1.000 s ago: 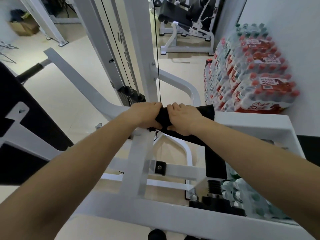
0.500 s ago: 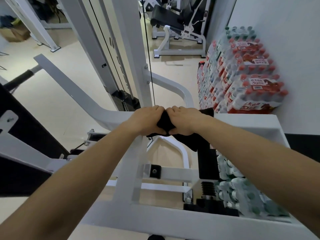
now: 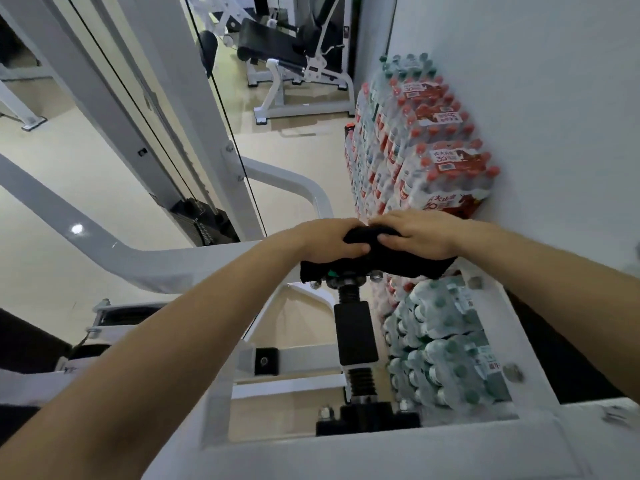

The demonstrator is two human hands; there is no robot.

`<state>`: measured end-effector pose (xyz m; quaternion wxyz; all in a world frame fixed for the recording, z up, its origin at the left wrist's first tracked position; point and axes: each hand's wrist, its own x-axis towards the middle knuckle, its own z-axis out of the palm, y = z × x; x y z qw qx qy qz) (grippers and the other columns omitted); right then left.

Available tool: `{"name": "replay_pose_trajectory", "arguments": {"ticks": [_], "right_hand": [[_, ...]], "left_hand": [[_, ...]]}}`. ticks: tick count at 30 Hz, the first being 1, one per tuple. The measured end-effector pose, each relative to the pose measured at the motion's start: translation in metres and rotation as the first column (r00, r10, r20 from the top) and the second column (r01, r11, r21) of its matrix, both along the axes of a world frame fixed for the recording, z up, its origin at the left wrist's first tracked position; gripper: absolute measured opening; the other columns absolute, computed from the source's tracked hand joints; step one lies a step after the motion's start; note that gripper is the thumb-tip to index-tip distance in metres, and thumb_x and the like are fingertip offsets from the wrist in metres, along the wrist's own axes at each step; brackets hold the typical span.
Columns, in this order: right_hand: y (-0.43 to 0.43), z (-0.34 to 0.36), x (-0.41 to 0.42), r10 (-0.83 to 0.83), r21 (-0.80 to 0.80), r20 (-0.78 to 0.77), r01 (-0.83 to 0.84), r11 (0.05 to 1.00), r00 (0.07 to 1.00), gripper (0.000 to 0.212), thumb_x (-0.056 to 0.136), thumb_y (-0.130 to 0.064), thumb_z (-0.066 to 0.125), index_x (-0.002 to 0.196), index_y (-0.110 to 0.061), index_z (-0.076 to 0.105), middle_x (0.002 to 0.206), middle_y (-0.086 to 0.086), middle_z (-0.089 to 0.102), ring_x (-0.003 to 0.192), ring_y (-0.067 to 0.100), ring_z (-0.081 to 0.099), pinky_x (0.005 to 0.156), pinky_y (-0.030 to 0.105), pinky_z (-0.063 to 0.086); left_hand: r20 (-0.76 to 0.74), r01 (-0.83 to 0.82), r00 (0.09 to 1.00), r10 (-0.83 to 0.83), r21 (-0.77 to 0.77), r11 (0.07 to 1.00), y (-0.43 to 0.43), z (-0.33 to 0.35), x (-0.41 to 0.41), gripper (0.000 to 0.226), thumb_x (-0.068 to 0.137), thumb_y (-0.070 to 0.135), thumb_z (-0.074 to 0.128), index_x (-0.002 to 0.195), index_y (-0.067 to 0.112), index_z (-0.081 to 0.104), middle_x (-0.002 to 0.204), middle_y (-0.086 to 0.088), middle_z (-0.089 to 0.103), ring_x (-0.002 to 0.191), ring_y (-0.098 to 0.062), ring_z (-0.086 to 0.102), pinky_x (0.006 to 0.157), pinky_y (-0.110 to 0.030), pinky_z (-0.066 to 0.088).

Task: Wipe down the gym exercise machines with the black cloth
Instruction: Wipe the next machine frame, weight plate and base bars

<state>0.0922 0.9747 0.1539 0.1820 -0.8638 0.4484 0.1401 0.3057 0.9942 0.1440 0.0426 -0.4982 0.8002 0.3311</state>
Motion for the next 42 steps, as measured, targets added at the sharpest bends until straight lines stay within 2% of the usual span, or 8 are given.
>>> {"name": "replay_pose_trajectory", "arguments": {"ticks": [4, 7, 12, 17, 24, 28, 31, 42], "right_hand": [[0.009, 0.001, -0.057, -0.038, -0.096, -0.070, 0.032, 0.995, 0.997, 0.072, 0.096, -0.066, 0.035, 0.155, -0.028, 0.022, 0.151, 0.000, 0.043, 0.135, 0.021, 0.043, 0.112, 0.043, 0.036], [0.020, -0.004, -0.085, -0.061, -0.176, -0.084, 0.046, 0.983, 0.995, 0.078, 0.094, -0.061, 0.049, 0.156, -0.026, 0.017, 0.151, 0.002, 0.039, 0.139, 0.022, 0.037, 0.115, 0.039, 0.033], [0.025, -0.014, -0.074, -0.003, -0.349, -0.140, -0.046, 0.936, 0.990, 0.079, 0.091, -0.055, 0.060, 0.151, -0.016, 0.026, 0.144, 0.009, 0.046, 0.132, 0.027, 0.044, 0.114, 0.040, 0.033], [0.032, -0.023, -0.037, 0.052, -0.468, -0.177, -0.131, 0.874, 0.983, 0.078, 0.089, -0.054, 0.063, 0.145, -0.010, 0.031, 0.137, 0.010, 0.049, 0.126, 0.029, 0.049, 0.112, 0.041, 0.033], [0.034, -0.018, -0.053, -0.022, -0.463, -0.166, -0.058, 0.885, 0.986, 0.082, 0.086, -0.049, 0.070, 0.148, -0.016, 0.027, 0.137, 0.005, 0.050, 0.125, 0.026, 0.051, 0.111, 0.040, 0.035], [0.034, -0.012, -0.083, -0.226, -0.397, -0.098, 0.170, 0.902, 0.969, 0.061, 0.083, -0.036, 0.072, 0.133, -0.019, 0.040, 0.132, 0.003, 0.053, 0.120, 0.026, 0.053, 0.105, 0.040, 0.041], [0.035, -0.013, -0.077, -0.235, -0.432, -0.115, 0.165, 0.887, 0.965, 0.059, 0.083, -0.037, 0.073, 0.129, -0.016, 0.044, 0.129, 0.004, 0.056, 0.119, 0.026, 0.055, 0.106, 0.040, 0.041], [0.037, -0.029, -0.018, -0.043, -0.509, -0.011, 0.031, 0.860, 0.999, 0.071, 0.075, -0.063, 0.071, 0.122, -0.015, 0.049, 0.114, 0.003, 0.061, 0.104, 0.025, 0.061, 0.100, 0.039, 0.042]], "left_hand": [[-0.009, 0.079, 0.997, -0.079, 0.035, 0.996, -0.008, 0.010, -0.051, 0.055, 0.093, 0.043, 0.066, 0.139, 0.023, 0.042, 0.113, 0.007, 0.058, 0.103, -0.017, 0.057, 0.093, -0.033, 0.044], [0.084, 0.110, 0.991, -0.100, -0.122, 0.987, -0.008, 0.003, -0.083, 0.058, 0.085, 0.048, 0.072, 0.129, 0.023, 0.044, 0.109, 0.006, 0.061, 0.095, -0.020, 0.061, 0.088, -0.042, 0.053], [0.203, 0.097, 0.979, -0.033, -0.317, 0.943, 0.000, -0.006, -0.094, 0.058, 0.083, 0.056, 0.068, 0.122, 0.022, 0.042, 0.108, 0.006, 0.059, 0.091, -0.021, 0.062, 0.072, -0.039, 0.052], [0.286, 0.029, 0.957, 0.049, -0.265, 0.964, 0.005, -0.001, -0.058, 0.059, 0.082, 0.056, 0.068, 0.123, 0.023, 0.042, 0.105, 0.005, 0.061, 0.092, -0.024, 0.061, 0.069, -0.036, 0.043], [0.311, 0.033, 0.947, 0.085, -0.356, 0.934, 0.009, -0.004, -0.086, 0.053, 0.082, 0.052, 0.070, 0.103, 0.020, 0.032, 0.102, 0.002, 0.059, 0.084, -0.023, 0.058, 0.065, -0.036, 0.042], [0.257, 0.050, 0.963, 0.084, -0.475, 0.879, 0.009, -0.014, -0.114, 0.057, 0.081, 0.055, 0.071, 0.108, 0.016, 0.040, 0.103, -0.002, 0.058, 0.081, -0.023, 0.060, 0.060, -0.034, 0.039], [0.227, 0.055, 0.971, 0.075, -0.519, 0.853, 0.010, -0.018, -0.120, 0.059, 0.081, 0.057, 0.070, 0.113, 0.014, 0.044, 0.104, -0.002, 0.059, 0.079, -0.021, 0.056, 0.062, -0.033, 0.038], [0.171, -0.122, 0.968, 0.185, -0.322, 0.939, 0.018, -0.003, -0.058, 0.049, 0.078, 0.053, 0.070, 0.109, 0.024, 0.045, 0.091, 0.010, 0.061, 0.076, -0.017, 0.061, 0.067, -0.037, 0.049]]}}
